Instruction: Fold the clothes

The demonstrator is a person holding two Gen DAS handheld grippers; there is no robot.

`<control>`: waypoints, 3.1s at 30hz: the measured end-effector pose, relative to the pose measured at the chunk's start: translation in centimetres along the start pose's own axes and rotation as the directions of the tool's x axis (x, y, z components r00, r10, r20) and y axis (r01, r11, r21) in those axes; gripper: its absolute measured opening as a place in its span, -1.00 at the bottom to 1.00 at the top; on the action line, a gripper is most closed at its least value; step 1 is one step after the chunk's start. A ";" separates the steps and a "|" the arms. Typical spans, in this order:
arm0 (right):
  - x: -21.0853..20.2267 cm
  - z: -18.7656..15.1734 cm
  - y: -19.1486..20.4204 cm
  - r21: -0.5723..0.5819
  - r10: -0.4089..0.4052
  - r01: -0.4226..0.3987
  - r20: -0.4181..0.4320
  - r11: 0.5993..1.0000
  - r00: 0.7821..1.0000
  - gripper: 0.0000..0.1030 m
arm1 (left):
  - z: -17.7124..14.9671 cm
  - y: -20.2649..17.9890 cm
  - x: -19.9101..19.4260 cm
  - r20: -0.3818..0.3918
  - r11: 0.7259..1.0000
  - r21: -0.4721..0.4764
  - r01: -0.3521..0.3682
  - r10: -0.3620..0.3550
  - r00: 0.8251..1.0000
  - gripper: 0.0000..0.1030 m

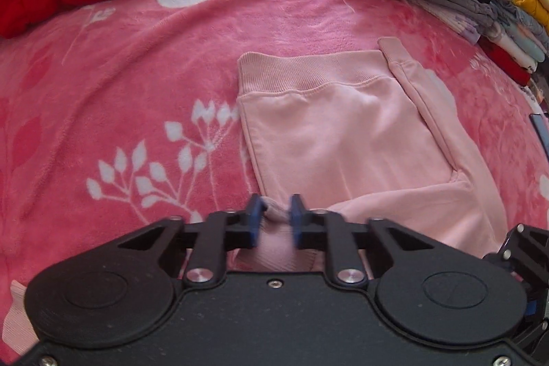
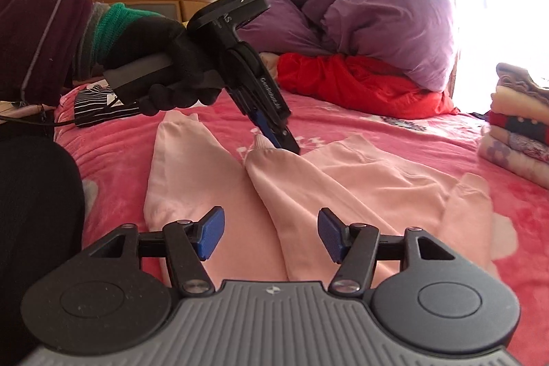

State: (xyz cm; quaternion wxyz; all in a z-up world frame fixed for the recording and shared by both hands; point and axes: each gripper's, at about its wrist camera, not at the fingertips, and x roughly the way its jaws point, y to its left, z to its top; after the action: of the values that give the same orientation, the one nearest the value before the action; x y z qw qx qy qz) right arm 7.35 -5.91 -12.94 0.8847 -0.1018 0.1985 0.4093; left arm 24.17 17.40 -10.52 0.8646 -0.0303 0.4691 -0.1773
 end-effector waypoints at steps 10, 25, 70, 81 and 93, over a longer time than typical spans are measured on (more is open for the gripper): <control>2.9 -1.5 0.5 0.040 0.110 -0.105 -0.171 0.994 0.979 0.19 | -2.7 5.0 -0.3 0.241 0.865 -0.457 0.209 -0.106 0.965 -0.94; 2.3 -1.5 0.8 0.004 0.080 -0.080 -0.152 0.997 0.985 0.21 | -2.9 -1.5 -2.2 0.135 0.993 -0.118 0.016 0.000 0.991 -0.91; -7.9 -5.5 -2.9 0.089 -0.111 0.123 -0.129 0.988 0.985 0.22 | -8.4 2.4 -0.5 0.332 0.749 -0.638 0.178 0.060 0.941 -0.38; -7.4 -5.4 -1.6 -0.002 -0.137 0.138 -0.134 0.990 0.982 0.23 | -8.1 1.1 -3.8 0.462 0.692 -0.638 0.337 -0.005 0.887 -0.97; -8.3 -6.6 -3.1 0.083 -0.108 0.118 -0.114 0.990 0.988 0.23 | -3.7 -4.5 -6.4 0.544 0.599 -0.670 0.439 -0.006 0.839 -0.97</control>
State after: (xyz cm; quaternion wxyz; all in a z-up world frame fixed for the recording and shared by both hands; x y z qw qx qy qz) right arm 3.07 -15.81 -15.27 0.8980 -0.0955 0.2584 0.3430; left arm 16.68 15.80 -6.51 0.8239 -0.5023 0.2564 -0.0555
